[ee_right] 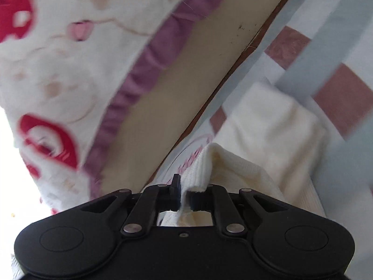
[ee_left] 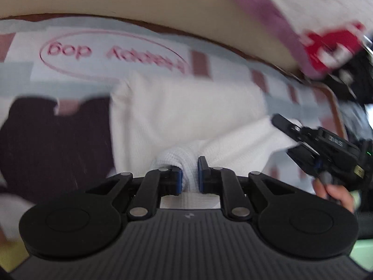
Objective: Fold clothes
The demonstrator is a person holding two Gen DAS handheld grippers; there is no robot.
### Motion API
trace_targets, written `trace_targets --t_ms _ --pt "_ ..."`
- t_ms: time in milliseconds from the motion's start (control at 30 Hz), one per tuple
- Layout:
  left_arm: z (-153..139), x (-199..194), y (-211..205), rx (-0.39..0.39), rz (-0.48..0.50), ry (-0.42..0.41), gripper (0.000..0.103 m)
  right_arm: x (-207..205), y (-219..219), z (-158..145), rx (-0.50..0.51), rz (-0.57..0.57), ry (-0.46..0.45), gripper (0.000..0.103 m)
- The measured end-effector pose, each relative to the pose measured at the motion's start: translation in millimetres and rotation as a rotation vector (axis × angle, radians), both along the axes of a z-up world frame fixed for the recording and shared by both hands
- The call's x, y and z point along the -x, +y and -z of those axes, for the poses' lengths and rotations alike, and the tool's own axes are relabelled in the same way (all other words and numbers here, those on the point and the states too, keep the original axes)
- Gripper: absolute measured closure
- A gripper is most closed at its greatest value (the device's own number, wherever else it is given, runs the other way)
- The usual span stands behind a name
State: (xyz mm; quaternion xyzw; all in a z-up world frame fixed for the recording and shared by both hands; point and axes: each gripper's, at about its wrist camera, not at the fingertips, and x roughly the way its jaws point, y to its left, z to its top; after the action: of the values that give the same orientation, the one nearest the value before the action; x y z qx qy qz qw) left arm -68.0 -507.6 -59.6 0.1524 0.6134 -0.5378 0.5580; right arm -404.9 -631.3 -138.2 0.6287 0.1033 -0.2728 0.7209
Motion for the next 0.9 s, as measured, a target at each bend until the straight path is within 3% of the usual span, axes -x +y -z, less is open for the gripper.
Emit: trace_targets --t_ms 167,233,300,433,633,733,833,900 --pt "46 -30 -22 0.106 -0.164 0.052 0.091 -25 -23 18 0.059 0.018 0.143 0.093" --pt "56 -32 -29 0.103 -0.140 0.062 0.089 -29 -28 26 0.056 0.018 0.161 0.092" --pt "58 -34 -34 0.104 -0.115 0.069 0.089 -22 -32 37 0.044 0.023 0.124 0.092" --pt "42 -38 -29 0.167 -0.096 0.090 0.088 -6 -37 47 0.044 0.014 0.019 0.089" --pt "4 -18 -18 0.323 0.068 -0.010 0.087 14 -30 28 0.222 -0.035 -0.011 0.084" --pt "-10 -15 0 0.451 0.084 -0.018 0.081 22 -25 14 0.341 -0.012 -0.007 0.080" --pt "-6 -21 4 0.404 0.095 0.014 0.067 20 -35 7 0.378 -0.048 0.010 0.069" --pt "7 -19 -3 0.229 0.097 -0.137 0.061 12 -43 8 0.367 -0.102 0.108 0.065"
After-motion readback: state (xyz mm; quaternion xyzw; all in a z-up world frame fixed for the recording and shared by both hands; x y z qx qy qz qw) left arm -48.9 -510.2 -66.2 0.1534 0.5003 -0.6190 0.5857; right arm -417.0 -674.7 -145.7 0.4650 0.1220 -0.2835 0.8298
